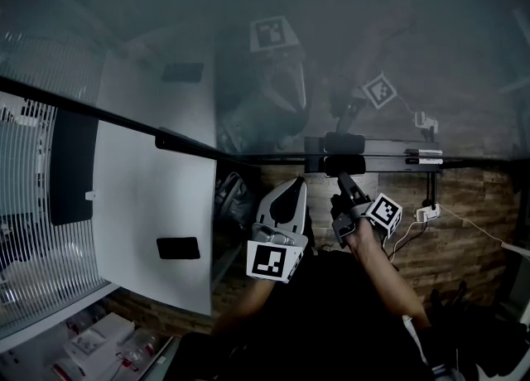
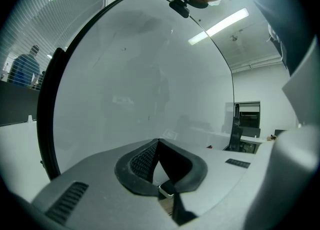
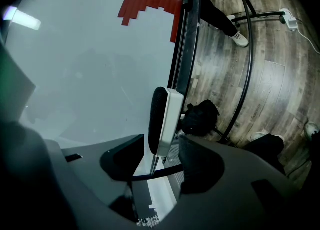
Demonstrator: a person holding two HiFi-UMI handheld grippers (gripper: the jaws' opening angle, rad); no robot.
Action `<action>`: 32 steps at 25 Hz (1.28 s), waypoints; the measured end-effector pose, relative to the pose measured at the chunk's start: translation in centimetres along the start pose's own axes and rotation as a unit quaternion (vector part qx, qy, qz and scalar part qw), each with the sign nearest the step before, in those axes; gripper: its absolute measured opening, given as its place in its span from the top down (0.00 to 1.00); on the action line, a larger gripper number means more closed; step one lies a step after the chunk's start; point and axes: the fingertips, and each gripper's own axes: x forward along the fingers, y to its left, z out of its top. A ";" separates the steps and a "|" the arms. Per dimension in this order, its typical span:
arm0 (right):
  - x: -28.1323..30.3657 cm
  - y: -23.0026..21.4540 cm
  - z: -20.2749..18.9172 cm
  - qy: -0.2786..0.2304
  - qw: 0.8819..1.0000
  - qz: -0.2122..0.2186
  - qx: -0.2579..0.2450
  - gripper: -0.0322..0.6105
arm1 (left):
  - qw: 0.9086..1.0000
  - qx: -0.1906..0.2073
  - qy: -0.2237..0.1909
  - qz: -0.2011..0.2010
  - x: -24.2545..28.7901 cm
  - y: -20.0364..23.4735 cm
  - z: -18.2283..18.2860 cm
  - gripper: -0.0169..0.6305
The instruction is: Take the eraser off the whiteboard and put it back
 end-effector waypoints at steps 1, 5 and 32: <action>0.0 -0.1 0.0 -0.001 1.000 0.000 0.003 0.63 | 1.000 -0.001 0.000 0.000 0.0 0.0 -0.1 0.96; -0.2 -0.4 0.1 -0.001 1.000 0.001 0.007 0.63 | 1.000 -0.002 0.000 0.001 -0.2 -0.1 -0.2 0.96; -8.7 3.0 -1.4 0.041 0.998 0.024 -0.046 0.93 | 0.998 0.057 -0.028 0.014 -5.7 -8.2 1.9 0.96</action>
